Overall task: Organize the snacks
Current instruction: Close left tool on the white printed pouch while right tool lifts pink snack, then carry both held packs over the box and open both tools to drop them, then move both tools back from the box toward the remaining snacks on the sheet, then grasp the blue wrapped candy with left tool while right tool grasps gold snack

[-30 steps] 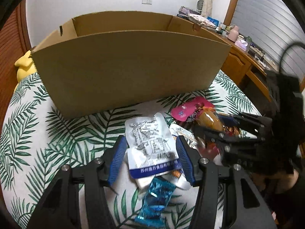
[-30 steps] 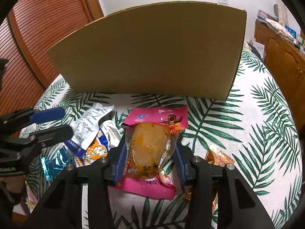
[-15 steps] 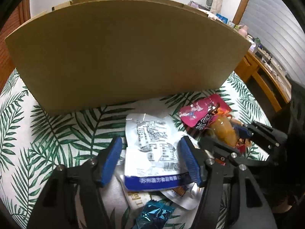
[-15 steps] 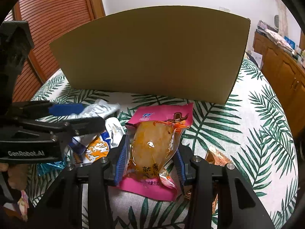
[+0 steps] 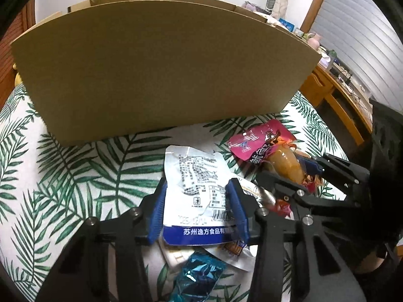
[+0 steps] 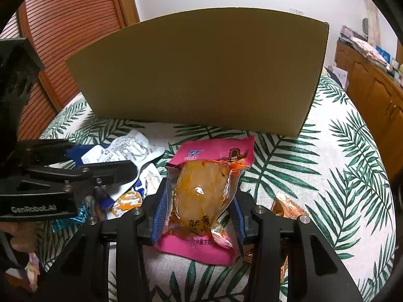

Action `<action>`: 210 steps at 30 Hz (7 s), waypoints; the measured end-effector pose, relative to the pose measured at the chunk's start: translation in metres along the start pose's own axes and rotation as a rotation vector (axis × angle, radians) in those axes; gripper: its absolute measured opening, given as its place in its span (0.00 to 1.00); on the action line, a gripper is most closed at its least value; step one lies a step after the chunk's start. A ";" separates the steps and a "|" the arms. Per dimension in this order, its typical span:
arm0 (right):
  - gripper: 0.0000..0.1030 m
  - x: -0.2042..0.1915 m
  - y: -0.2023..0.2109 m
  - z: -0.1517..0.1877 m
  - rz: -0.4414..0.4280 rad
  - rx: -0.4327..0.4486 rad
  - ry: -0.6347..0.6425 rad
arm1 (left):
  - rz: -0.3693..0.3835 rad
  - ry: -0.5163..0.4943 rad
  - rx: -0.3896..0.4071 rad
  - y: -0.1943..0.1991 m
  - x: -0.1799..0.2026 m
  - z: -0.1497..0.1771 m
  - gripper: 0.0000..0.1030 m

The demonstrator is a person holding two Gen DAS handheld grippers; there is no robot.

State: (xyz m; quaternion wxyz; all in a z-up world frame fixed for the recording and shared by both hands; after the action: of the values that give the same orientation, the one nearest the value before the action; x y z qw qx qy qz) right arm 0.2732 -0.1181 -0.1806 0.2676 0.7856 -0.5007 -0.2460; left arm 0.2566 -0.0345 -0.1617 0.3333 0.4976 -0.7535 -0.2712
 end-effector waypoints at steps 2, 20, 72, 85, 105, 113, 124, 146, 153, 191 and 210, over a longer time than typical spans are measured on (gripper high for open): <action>0.42 0.000 0.000 0.000 0.000 0.000 -0.001 | -0.003 -0.003 0.006 0.005 0.000 0.003 0.44; 0.42 0.001 0.001 0.001 -0.002 0.002 -0.002 | -0.057 -0.059 0.134 0.046 0.009 -0.004 0.26; 0.40 0.002 0.120 -0.100 -0.049 0.254 0.021 | -0.085 -0.142 0.399 0.144 0.013 -0.097 0.27; 0.40 -0.008 0.086 -0.143 -0.069 0.245 0.077 | -0.082 -0.152 0.407 0.117 0.001 -0.142 0.27; 0.39 0.013 0.020 -0.168 -0.070 0.182 0.055 | -0.071 -0.154 0.326 0.053 -0.005 -0.171 0.27; 0.39 0.012 -0.013 -0.163 -0.063 0.132 0.057 | -0.076 -0.149 0.285 0.029 -0.009 -0.170 0.28; 0.50 0.011 -0.029 -0.153 -0.046 0.094 0.038 | -0.087 -0.126 0.265 0.023 -0.018 -0.168 0.40; 0.54 0.003 0.091 -0.120 0.005 0.262 -0.013 | -0.077 -0.210 0.339 0.110 0.018 -0.112 0.50; 0.55 0.018 0.106 -0.085 0.049 0.229 -0.020 | -0.060 -0.219 0.312 0.121 0.033 -0.078 0.50; 0.28 0.054 0.034 0.024 0.090 -0.057 -0.061 | -0.026 -0.176 0.072 0.068 0.023 0.045 0.50; 0.24 0.052 0.033 0.027 0.130 0.009 0.014 | -0.061 -0.254 0.021 0.045 0.028 0.066 0.51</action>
State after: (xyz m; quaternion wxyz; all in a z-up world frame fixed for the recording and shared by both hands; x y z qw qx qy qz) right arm 0.2535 -0.1819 -0.1849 0.2831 0.7544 -0.5498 -0.2202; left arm 0.1717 -0.0392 -0.1632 0.2217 0.4853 -0.7770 -0.3341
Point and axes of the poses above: each gripper's, at about its wrist camera, not at the fingertips, and y roughly against the way its jaws point, x to its right, z to its underside, the point moved 8 cm from there along -y, roughly the way its jaws point, and after that the axes turned 6 degrees about x, right-handed, at the moved point
